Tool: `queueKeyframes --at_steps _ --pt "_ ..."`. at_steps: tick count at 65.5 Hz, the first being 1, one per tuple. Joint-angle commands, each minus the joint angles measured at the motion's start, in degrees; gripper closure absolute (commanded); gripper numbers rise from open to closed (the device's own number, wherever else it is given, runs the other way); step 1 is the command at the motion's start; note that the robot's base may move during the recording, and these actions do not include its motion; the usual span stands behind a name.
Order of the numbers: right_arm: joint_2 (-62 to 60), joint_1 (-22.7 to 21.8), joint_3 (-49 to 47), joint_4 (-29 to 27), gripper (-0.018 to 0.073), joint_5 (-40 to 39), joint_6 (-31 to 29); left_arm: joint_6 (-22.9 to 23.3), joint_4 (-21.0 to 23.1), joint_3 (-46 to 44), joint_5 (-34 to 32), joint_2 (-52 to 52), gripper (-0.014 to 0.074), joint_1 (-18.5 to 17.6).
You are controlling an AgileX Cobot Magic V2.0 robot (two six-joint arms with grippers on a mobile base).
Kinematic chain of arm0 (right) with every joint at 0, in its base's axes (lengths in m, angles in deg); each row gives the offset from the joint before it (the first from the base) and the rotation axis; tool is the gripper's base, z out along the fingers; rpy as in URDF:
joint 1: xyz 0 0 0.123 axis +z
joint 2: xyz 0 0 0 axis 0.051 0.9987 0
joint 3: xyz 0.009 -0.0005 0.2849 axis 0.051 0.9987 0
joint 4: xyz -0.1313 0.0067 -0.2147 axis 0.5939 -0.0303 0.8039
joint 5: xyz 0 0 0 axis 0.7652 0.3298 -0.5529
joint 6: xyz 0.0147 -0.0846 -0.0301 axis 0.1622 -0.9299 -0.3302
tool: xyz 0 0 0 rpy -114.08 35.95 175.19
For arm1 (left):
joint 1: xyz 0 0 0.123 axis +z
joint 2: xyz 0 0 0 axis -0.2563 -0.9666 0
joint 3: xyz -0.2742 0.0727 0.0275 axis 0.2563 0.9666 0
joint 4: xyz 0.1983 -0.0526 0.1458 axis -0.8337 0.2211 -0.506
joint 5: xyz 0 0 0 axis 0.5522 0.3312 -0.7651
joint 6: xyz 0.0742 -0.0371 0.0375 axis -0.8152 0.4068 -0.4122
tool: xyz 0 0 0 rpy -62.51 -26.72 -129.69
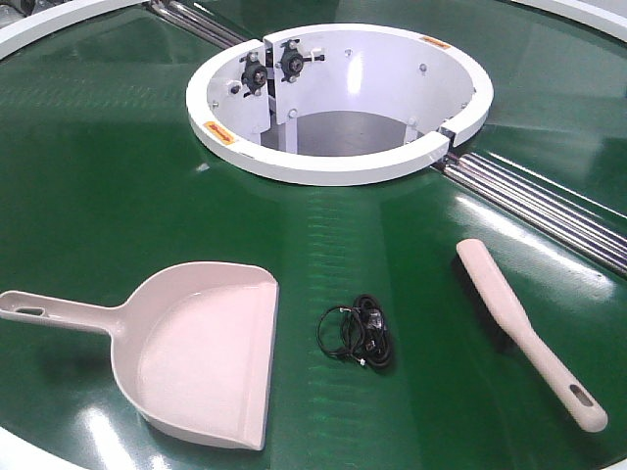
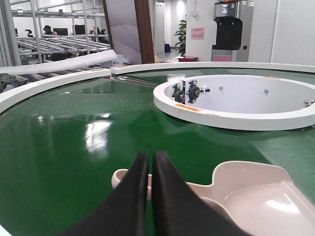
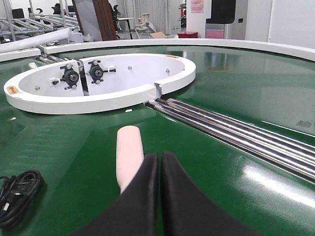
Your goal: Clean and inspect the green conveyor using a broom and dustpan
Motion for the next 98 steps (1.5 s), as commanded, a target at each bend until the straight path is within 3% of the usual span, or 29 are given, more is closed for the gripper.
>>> queueKeyframes --at_steps 1,31,40,44,54,74,98 --pt "-1.1 -0.2 1.2 0.5 0.0569 -4.2 -0.4 0.3 0.1 1.7 -4.4 0.8 0.0603 -0.1" --pt "-1.1 -0.2 1.2 0.5 0.0569 -4.2 -0.4 -0.2 -0.5 1.2 -5.2 0.8 0.0603 -0.1" --pt "-1.1 -0.2 1.2 0.5 0.0569 -4.2 -0.4 -1.0 -2.9 0.6 -14.6 0.8 0.0603 -0.1" --pt "-1.1 -0.2 1.2 0.5 0.0569 -4.2 -0.4 -1.0 -2.9 -1.7 -15.2 0.6 0.0603 -0.1" --pt "-1.1 -0.2 1.2 0.5 0.0569 -4.2 -0.4 -2.8 -2.9 -14.0 -5.4 -6.0 0.0603 -0.1" --pt "-1.1 -0.2 1.2 0.5 0.0569 -4.2 -0.4 -2.7 -2.8 -36.5 23.9 -30.3 0.0603 -0.1" --pt "-1.1 -0.2 1.2 0.5 0.0569 -4.2 -0.4 -1.7 -2.4 -36.8 24.2 -42.1 0.0588 -0.1"
